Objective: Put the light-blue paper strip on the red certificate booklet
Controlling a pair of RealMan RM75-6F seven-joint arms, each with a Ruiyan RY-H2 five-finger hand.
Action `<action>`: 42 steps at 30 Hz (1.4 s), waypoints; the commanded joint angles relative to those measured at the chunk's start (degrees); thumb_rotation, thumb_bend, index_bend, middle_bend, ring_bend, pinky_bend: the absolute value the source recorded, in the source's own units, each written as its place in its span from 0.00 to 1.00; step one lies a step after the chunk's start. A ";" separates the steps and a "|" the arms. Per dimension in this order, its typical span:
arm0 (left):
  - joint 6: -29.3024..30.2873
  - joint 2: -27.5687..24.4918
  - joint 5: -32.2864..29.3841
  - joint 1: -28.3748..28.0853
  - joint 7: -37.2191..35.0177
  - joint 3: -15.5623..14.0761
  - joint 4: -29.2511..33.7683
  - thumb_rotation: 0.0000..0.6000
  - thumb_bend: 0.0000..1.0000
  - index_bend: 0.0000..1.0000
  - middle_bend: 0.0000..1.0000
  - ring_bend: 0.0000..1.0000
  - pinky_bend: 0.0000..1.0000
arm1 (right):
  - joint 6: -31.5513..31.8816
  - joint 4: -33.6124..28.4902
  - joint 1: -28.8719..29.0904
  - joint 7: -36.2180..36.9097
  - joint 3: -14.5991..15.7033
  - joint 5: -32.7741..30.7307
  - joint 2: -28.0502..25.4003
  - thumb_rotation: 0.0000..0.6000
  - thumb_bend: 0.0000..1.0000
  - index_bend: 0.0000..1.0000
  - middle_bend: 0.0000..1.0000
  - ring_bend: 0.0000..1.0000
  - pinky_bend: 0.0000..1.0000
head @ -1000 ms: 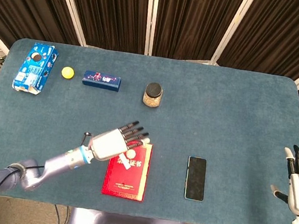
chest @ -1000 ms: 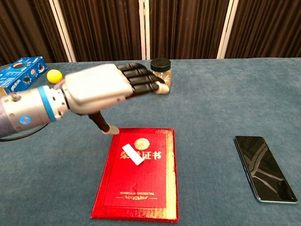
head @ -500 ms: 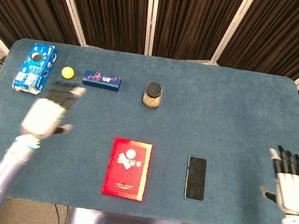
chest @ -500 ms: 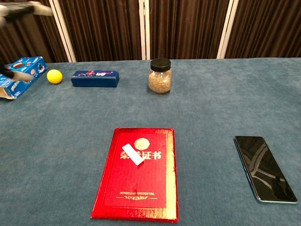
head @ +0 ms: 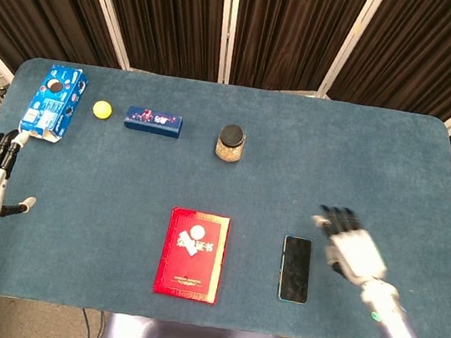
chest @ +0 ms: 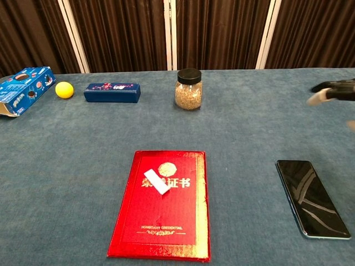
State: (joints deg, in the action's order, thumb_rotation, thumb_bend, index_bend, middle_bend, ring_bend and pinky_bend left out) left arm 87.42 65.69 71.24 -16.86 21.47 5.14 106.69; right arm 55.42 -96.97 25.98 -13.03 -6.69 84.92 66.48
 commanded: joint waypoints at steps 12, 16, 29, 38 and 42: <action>-2.67 -0.04 -1.28 0.02 -1.75 1.40 -1.52 1.00 0.00 0.00 0.00 0.00 0.00 | -16.23 -3.39 16.04 -11.04 -3.11 -7.26 9.76 1.00 0.89 0.30 0.00 0.00 0.00; -3.54 -0.43 -1.79 0.09 -2.73 1.98 -1.81 1.00 0.00 0.00 0.00 0.00 0.00 | -17.00 -2.01 19.14 -15.74 -3.02 -10.84 14.14 1.00 0.90 0.31 0.00 0.00 0.00; -5.55 -0.79 -2.01 0.11 -4.69 3.04 -2.88 1.00 0.00 0.00 0.00 0.00 0.00 | -16.40 3.68 25.61 -22.58 -1.11 -18.75 24.88 1.00 0.95 0.34 0.00 0.00 0.00; -6.18 -0.89 -1.82 0.21 -5.31 3.30 -3.25 1.00 0.00 0.00 0.00 0.00 0.00 | -15.72 4.28 26.80 -22.92 1.15 -18.33 26.38 1.00 0.97 0.34 0.00 0.00 0.00; -6.52 -0.79 -1.30 0.18 -5.52 3.16 -3.26 1.00 0.00 0.00 0.00 0.00 0.00 | -15.10 4.55 26.98 -23.23 1.94 -17.99 26.26 1.00 0.97 0.34 0.00 0.00 0.00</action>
State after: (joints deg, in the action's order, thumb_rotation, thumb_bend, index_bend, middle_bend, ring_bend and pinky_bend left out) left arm 80.94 64.88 69.88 -16.68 15.99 8.33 103.43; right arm 40.21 -92.50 52.91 -36.16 -4.89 66.83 92.78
